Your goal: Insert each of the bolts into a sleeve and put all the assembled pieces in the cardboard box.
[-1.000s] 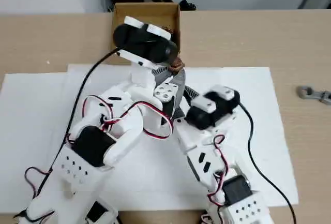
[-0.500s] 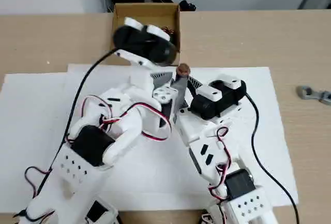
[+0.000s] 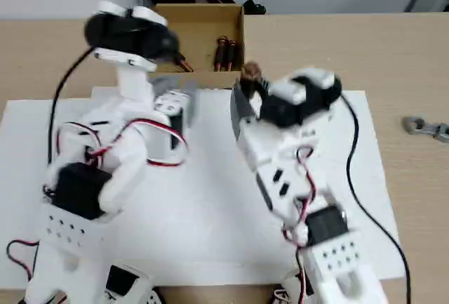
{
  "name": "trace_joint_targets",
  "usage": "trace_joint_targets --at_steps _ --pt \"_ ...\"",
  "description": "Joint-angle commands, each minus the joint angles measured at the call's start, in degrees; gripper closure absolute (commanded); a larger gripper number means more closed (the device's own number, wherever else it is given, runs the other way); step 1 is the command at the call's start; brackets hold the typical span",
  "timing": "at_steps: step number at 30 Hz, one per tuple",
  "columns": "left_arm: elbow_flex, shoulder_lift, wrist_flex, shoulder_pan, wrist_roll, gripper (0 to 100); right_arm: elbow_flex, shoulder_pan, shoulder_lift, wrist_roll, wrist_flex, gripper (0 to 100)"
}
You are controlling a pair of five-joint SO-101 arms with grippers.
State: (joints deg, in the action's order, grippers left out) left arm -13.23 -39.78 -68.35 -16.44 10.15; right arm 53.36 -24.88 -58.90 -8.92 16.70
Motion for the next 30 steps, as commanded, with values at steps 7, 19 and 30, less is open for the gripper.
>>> trace_joint_targets --at_steps 7,19,30 --pt "2.15 -0.62 -7.03 8.35 -8.88 99 -26.64 1.71 27.47 0.26 -0.92 99.6" --pt "1.98 -0.53 -14.15 13.71 -9.05 99 -53.01 3.82 63.52 0.26 -9.45 99.6" --pt "-3.74 -0.53 -13.8 13.45 -8.88 99 -69.8 4.09 90.07 0.62 -9.45 99.6"
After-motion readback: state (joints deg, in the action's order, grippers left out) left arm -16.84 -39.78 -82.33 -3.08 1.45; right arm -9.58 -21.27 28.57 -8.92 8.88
